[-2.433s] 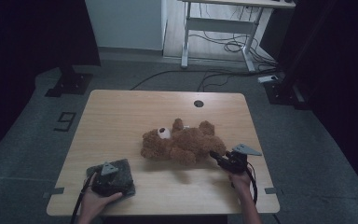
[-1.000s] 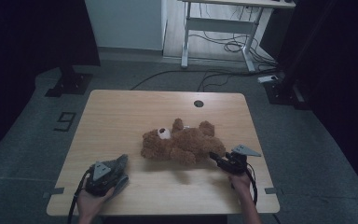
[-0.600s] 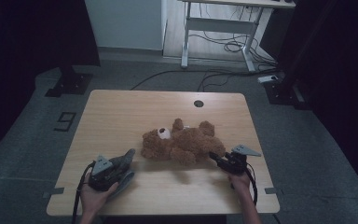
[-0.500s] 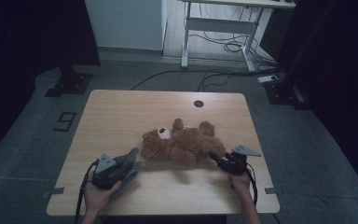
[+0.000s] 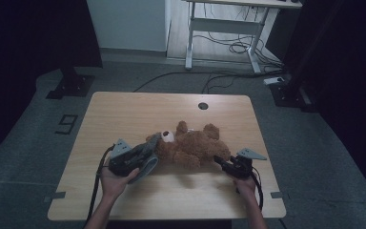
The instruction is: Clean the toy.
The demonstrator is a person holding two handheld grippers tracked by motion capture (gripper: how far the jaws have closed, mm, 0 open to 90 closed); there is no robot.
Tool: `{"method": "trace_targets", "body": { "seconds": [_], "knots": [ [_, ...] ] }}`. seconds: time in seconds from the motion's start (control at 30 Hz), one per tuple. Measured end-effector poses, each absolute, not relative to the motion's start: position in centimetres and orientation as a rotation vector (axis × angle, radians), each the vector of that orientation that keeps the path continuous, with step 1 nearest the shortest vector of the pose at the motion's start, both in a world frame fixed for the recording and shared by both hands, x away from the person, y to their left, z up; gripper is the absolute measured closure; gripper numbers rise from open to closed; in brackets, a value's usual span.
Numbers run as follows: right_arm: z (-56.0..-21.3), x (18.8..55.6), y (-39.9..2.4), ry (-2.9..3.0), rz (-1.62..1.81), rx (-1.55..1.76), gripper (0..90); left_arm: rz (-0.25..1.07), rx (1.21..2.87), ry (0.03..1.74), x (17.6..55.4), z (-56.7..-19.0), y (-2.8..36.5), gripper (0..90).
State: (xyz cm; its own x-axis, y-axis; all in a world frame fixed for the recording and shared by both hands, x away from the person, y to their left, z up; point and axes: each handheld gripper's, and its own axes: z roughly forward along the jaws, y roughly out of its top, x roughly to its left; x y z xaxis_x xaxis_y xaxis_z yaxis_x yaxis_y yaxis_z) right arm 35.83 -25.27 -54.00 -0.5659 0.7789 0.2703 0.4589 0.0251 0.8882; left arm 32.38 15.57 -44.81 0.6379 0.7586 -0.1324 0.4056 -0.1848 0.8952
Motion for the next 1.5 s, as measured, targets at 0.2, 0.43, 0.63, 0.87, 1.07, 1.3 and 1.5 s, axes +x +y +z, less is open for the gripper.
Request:
{"method": "trace_targets", "body": {
  "seconds": [0.2,0.43,0.63,0.87,1.07,1.3,1.5],
  "knots": [
    [-54.0,35.8,-25.3,2.016,1.553,1.270,59.8,0.421,1.835,0.876,34.4,-43.1,11.6,73.1],
    [-54.0,35.8,-25.3,2.014,1.555,1.269,59.7,0.399,1.939,0.871,36.7,-44.6,6.9,73.3],
    [-54.1,35.9,-25.3,2.018,1.560,1.268,59.8,0.397,1.977,0.907,37.3,-46.5,5.7,73.3],
    [-54.2,35.9,-25.3,2.019,1.561,1.263,59.7,0.390,1.963,0.912,36.9,-46.8,6.9,73.4],
    [-54.3,36.0,-25.4,2.032,1.555,1.265,59.7,0.393,1.936,0.921,36.0,-46.7,8.5,73.5],
    [-54.3,36.0,-25.4,2.036,1.557,1.269,60.4,0.441,1.913,0.942,35.4,-46.1,10.8,73.6],
    [-54.3,35.9,-25.4,2.035,1.564,1.277,60.7,0.477,1.874,1.017,35.2,-46.3,14.2,74.0]
  ]
}}
